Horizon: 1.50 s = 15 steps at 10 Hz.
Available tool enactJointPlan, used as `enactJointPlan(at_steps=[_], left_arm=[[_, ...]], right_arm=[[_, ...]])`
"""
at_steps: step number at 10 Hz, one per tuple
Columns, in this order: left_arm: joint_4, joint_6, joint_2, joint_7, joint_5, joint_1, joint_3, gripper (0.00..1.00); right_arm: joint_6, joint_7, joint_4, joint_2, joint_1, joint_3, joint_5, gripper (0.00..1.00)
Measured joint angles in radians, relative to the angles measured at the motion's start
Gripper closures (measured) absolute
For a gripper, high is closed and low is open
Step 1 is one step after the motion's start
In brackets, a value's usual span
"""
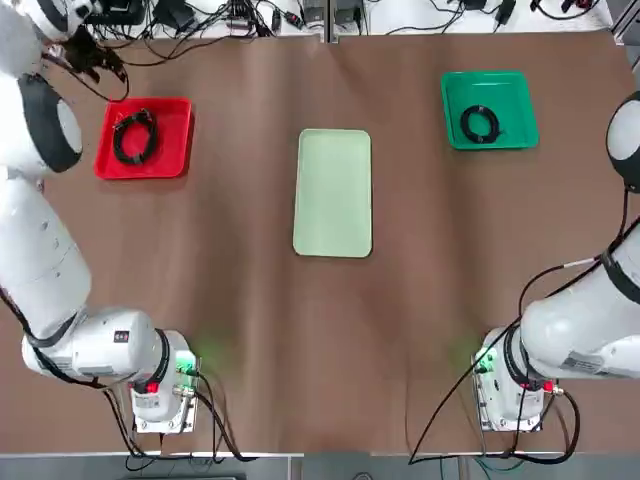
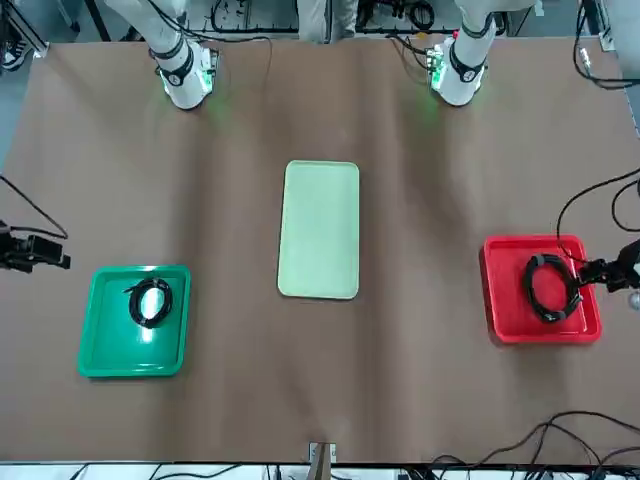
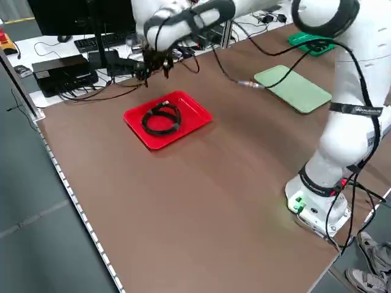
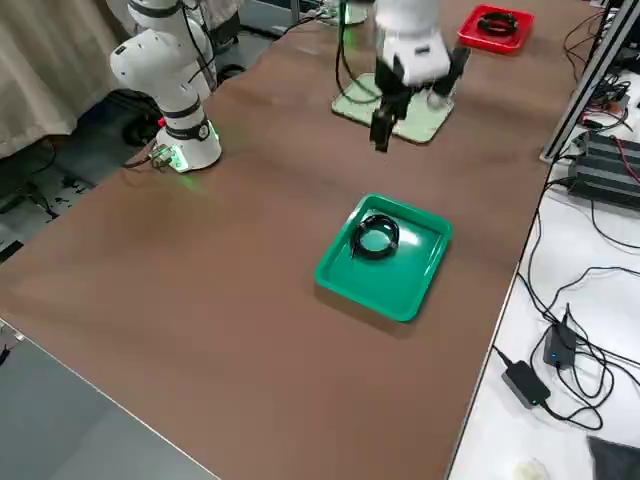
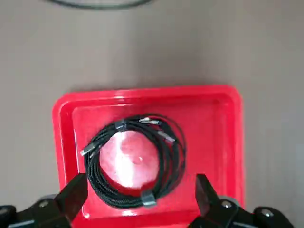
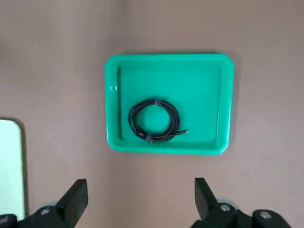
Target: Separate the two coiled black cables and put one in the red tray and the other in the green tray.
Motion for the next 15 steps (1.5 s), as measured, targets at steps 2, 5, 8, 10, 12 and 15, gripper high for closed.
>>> enactJointPlan(at_steps=[2,5,8,10,12,15], left_arm=[[-0.042,-0.039,-0.153,-0.274,0.166,-0.003,-0.153,0.00],[-0.041,-0.163,-0.300,-0.401,0.186,-0.006,-0.254,0.00],[0.185,-0.471,-0.322,-0.404,0.186,-0.007,-0.261,0.00],[0.258,-0.604,-0.318,-0.435,0.186,-0.011,-0.270,0.00],[0.262,-0.605,-0.310,-0.521,0.186,-0.009,-0.313,0.00],[0.249,-0.582,-0.286,-0.540,0.221,-0.010,-0.352,0.00]], right_arm=[[-0.037,0.055,-0.001,-0.068,0.025,0.000,-0.003,0.02],[-0.117,0.094,-0.023,-0.175,0.076,0.000,-0.067,0.04],[-0.152,0.097,-0.043,-0.223,0.095,-0.002,-0.083,0.01],[-0.159,0.097,-0.065,-0.246,0.122,-0.033,-0.085,0.01],[-0.159,0.097,-0.093,-0.271,0.169,-0.085,-0.086,0.01],[-0.153,0.105,-0.102,-0.276,0.172,-0.091,-0.085,0.01]])
